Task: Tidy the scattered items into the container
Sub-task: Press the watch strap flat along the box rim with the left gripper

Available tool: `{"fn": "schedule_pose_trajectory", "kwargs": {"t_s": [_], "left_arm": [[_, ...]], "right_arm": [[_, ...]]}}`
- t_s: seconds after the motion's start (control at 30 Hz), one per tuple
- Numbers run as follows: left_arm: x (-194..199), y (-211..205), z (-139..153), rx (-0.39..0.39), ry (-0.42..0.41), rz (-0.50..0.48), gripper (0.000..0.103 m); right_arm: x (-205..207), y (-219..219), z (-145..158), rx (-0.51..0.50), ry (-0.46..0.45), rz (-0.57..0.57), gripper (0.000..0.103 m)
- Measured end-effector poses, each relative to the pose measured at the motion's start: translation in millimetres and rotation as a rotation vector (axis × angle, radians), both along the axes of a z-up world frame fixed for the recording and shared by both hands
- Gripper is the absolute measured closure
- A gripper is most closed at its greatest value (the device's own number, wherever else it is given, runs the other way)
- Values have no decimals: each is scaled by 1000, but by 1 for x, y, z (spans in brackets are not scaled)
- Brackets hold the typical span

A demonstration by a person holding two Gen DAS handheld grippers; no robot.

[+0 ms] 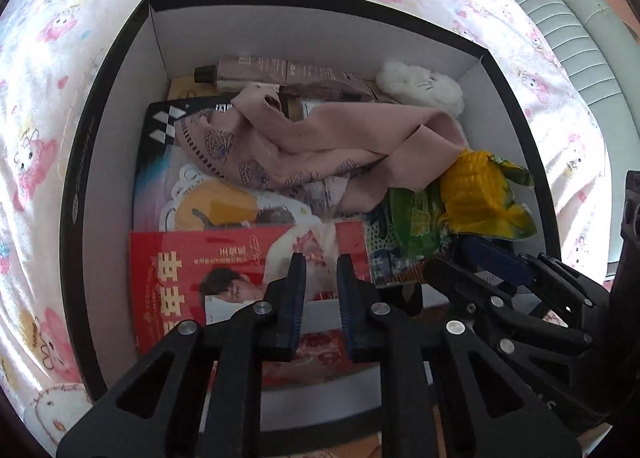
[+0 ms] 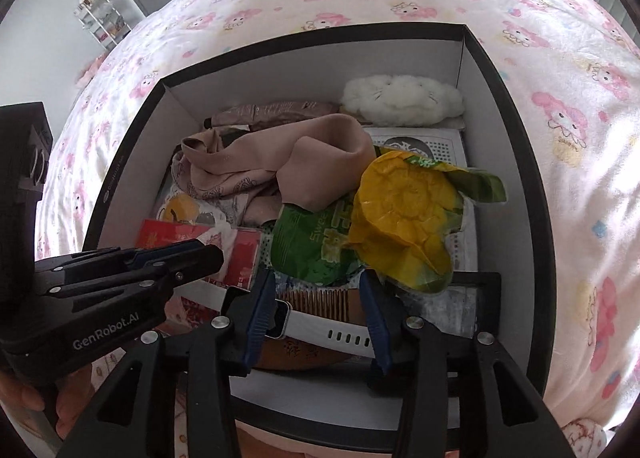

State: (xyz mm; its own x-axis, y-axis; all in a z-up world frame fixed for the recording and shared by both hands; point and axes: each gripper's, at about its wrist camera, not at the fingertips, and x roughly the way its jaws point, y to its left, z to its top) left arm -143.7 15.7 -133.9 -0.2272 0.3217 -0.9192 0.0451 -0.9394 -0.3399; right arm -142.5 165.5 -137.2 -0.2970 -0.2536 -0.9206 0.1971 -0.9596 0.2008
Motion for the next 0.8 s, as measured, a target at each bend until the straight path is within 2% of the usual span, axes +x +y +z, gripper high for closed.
{"fn": "schedule_pose_trajectory", "kwargs": {"t_s": [0.1,0.17,0.27,0.4,0.5,0.6,0.7,0.8], "left_arm": [[7,-5,1,52,-41,-1,88],[13,-8,2,82,-54,-4,88],[19,-14,6,116,-39,18,88],[24,-18,18,118,18,48,88],[21,-20,16,136,1,64,88],[26,-25,8,174,-28,74,88],[35,-28,10,180,4,101,88],[41,-34,26,243,48,109,88]], "right_arm": [[8,-2,2,28,12,26,63],[14,-3,1,3,-10,52,63],[21,-2,5,1,3,71,63],[20,11,14,-74,18,8,63],[18,13,13,-27,43,-37,63],[20,19,10,-37,31,-67,63],[27,19,15,-18,59,-68,63],[27,17,22,-24,78,-69,63]]}}
